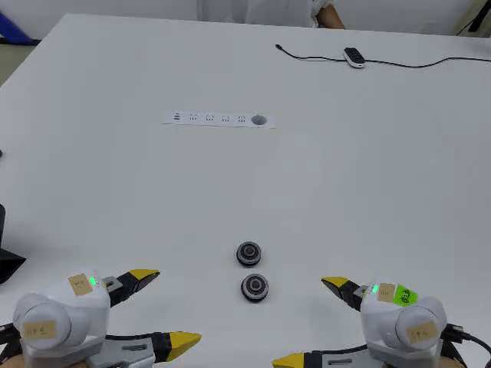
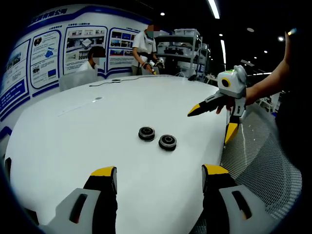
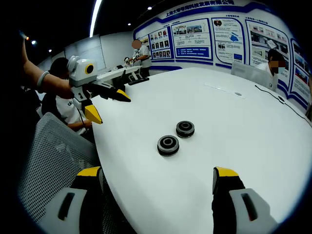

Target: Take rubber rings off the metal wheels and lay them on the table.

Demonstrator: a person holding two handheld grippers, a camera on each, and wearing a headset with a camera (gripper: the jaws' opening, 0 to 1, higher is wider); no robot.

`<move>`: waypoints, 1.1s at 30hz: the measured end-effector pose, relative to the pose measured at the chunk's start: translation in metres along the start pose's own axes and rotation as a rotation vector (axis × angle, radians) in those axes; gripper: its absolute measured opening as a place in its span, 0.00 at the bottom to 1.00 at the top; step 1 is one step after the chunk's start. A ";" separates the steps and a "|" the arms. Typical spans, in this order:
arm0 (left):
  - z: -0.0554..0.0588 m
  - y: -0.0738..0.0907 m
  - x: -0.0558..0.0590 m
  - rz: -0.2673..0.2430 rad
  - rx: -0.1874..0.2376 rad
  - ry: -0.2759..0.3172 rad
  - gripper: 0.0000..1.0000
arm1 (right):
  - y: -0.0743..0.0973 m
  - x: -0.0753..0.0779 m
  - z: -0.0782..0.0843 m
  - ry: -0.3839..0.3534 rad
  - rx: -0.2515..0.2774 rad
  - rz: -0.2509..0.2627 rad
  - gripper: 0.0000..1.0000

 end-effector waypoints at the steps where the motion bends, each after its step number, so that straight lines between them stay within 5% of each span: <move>1: 0.000 -0.001 0.000 0.003 -0.002 -0.004 0.72 | -0.001 0.000 0.000 -0.002 0.000 -0.001 0.94; 33: -0.024 -0.047 0.004 0.094 -0.030 -0.099 0.51 | -0.019 -0.005 -0.003 -0.036 0.001 -0.046 0.92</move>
Point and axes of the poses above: the centre of the closed fingertips' face, and the gripper's own axes: y roughly backward along the fingers, x roughly to its right, z roughly out of its underside, the point moved 6 cm from there along y, roughly backward along the fingers, and after that the axes turned 13 degrees about -y, right-handed, at the moved point
